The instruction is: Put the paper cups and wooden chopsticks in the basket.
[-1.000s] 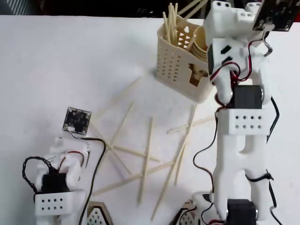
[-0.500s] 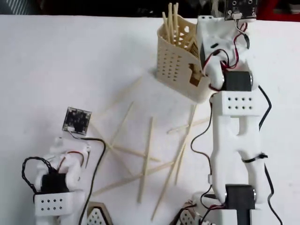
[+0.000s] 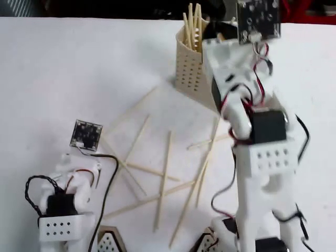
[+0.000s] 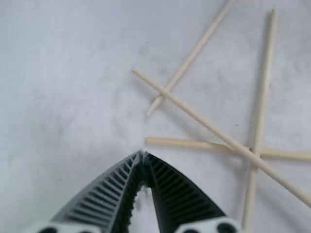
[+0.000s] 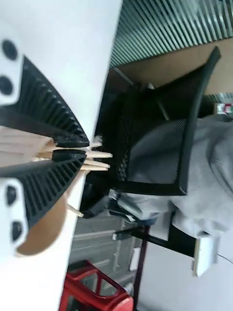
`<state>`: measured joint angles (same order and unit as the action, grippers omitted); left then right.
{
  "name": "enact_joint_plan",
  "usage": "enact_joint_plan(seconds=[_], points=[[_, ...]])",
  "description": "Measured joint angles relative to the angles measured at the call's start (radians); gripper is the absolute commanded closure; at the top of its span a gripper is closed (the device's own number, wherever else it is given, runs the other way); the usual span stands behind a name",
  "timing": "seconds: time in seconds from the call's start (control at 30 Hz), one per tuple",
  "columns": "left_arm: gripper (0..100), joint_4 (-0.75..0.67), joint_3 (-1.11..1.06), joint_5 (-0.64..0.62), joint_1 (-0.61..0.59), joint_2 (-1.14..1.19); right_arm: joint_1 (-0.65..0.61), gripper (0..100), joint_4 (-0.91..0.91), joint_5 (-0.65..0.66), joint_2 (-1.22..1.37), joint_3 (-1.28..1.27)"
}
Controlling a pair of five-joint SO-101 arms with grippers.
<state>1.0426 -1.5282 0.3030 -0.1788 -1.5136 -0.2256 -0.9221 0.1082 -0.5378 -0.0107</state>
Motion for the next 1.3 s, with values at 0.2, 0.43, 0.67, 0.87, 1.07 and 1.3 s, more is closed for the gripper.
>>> enact_joint_plan(seconds=[0.2,0.43,0.67,0.87,1.07,1.3], points=[[97,0.0,0.0,0.0,0.0,0.0,-0.012,98.1,-0.316,0.0,-0.097,-0.035],[97,0.0,0.0,0.0,0.0,0.0,-0.014,98.1,-0.382,0.0,-0.23,-0.319],[89,0.037,0.101,0.041,0.0,0.0,0.02,98.1,-0.233,0.0,-0.443,-0.756],[83,0.172,0.272,0.072,0.0,0.0,0.094,98.1,0.018,0.0,-0.543,-1.102],[83,0.258,0.408,0.072,0.031,0.092,0.103,97.9,0.229,-0.069,-0.545,-1.289],[78,0.322,0.578,0.046,0.221,0.537,0.178,98.1,0.305,-0.089,-0.5,-1.306]])
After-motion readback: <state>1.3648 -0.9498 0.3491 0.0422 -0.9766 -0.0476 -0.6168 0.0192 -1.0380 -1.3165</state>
